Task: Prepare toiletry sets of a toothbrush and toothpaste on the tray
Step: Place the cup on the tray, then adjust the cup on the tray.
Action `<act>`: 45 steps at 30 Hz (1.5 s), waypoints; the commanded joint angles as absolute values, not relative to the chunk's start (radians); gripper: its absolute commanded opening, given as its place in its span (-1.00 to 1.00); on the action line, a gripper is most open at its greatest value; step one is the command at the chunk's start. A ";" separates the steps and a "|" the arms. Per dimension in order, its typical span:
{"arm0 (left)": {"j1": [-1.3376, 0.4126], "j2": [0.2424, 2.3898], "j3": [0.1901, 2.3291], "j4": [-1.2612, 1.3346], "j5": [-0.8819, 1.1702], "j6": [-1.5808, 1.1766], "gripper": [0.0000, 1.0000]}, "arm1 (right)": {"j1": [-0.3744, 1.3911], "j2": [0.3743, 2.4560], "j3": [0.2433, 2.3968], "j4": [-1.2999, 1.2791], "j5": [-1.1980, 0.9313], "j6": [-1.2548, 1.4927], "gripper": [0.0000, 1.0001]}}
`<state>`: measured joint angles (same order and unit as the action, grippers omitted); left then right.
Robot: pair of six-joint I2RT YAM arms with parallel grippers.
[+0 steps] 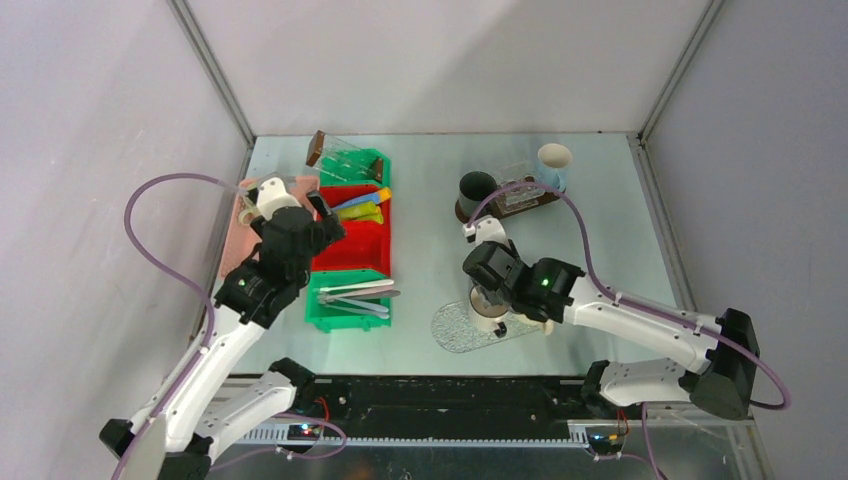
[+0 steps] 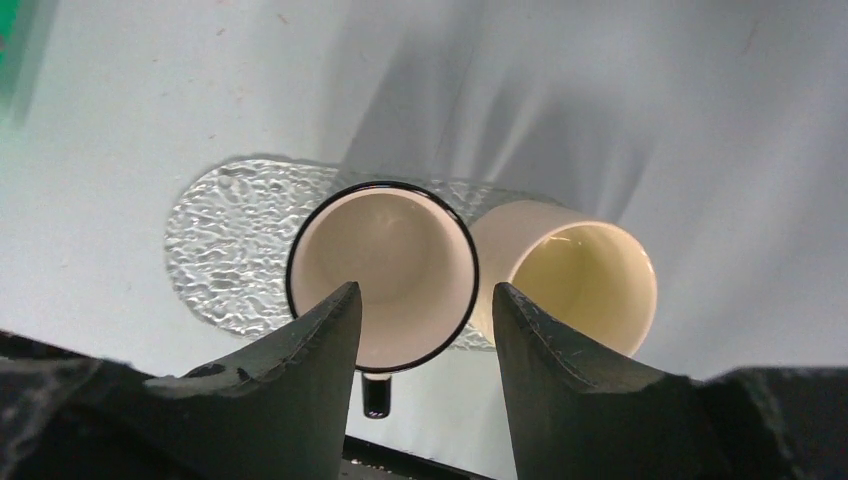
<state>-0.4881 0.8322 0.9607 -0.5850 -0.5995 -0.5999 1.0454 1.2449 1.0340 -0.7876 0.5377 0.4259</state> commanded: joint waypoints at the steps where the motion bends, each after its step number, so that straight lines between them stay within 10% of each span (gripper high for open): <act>1: -0.475 0.837 0.962 -0.544 -0.611 -0.574 0.76 | 1.066 1.242 1.067 -0.778 0.467 0.431 0.07; 14: -0.468 0.833 0.954 -0.543 -0.609 -0.554 0.77 | 1.069 1.439 1.067 -0.677 0.358 0.445 -0.08; 33: -0.459 0.817 0.936 -0.536 -0.606 -0.533 0.77 | 1.089 1.450 1.066 -0.761 0.397 0.551 -0.94; 45: -0.456 0.819 0.931 -0.530 -0.607 -0.534 0.77 | 1.098 1.418 1.067 -0.816 0.458 0.648 -1.00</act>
<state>-0.4660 0.8299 0.9302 -0.5598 -0.5983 -0.5488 1.0912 1.4609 1.0439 -0.8005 0.3706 0.6113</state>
